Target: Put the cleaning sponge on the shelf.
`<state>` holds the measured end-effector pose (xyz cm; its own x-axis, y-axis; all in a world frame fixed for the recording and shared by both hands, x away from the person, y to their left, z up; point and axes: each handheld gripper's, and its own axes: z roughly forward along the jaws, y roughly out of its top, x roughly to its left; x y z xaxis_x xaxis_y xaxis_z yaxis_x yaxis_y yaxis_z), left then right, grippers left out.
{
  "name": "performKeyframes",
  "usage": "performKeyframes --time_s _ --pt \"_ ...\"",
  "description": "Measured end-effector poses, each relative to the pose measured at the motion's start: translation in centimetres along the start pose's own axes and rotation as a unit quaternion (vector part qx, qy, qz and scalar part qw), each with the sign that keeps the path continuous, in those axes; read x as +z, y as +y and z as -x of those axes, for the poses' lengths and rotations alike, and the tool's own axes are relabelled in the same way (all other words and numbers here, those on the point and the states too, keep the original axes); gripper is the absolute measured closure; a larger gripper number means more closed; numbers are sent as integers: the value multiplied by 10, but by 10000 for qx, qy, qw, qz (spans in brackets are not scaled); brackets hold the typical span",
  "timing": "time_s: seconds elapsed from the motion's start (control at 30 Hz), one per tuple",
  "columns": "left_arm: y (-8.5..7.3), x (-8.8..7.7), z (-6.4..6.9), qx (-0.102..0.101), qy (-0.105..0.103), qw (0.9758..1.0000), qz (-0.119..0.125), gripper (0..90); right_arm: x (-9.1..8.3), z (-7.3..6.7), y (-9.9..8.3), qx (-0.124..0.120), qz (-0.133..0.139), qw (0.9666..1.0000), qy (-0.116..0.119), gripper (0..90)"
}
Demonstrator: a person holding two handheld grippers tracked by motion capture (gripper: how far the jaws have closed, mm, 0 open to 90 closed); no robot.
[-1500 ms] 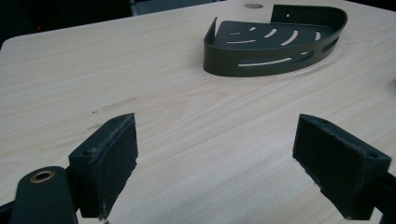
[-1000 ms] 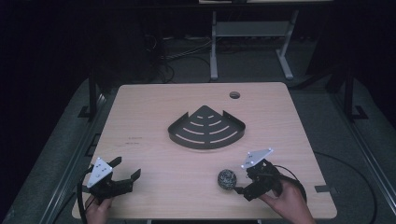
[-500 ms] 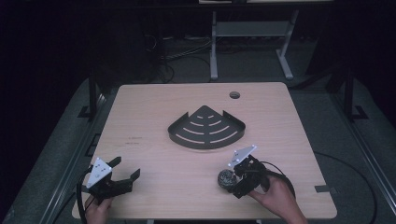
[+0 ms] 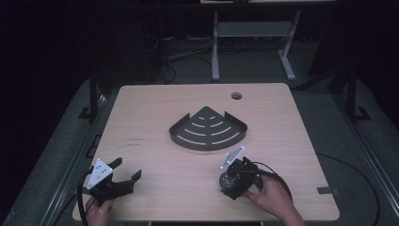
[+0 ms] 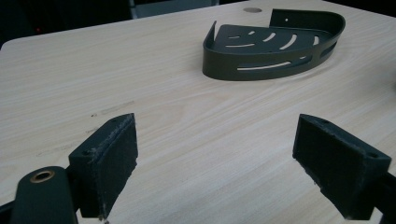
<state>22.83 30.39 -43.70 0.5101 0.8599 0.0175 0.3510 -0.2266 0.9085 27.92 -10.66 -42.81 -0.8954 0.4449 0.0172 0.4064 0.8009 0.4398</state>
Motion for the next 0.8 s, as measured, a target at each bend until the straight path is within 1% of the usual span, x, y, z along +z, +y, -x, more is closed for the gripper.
performKeyframes --time_s 0.03,0.17,0.27,0.43,0.47,0.5,0.7,0.8 --pt "0 0 0 2 -16 10000 13 133 3 1 1 6 -73 10000 3 165" --pt "0 0 0 12 -10 10000 19 133 6 2 2 13 -173 9998 6 170" --pt "0 1 0 19 -4 10000 -3 133 8 3 3 -25 -219 9998 9 206" --pt "1 1 0 25 -7 10000 1 132 10 6 4 24 -298 9996 -5 240" --pt "1 1 0 27 -7 10000 2 133 11 6 3 41 -329 9994 9 256" --pt "1 1 0 25 -23 10000 7 133 11 7 3 10 -350 9994 23 296" --pt "0 1 0 13 -63 10000 15 133 9 6 4 -13 -347 9994 11 321" --pt "0 0 0 28 -30 10000 19 133 9 7 6 -11 -346 9994 54 325"
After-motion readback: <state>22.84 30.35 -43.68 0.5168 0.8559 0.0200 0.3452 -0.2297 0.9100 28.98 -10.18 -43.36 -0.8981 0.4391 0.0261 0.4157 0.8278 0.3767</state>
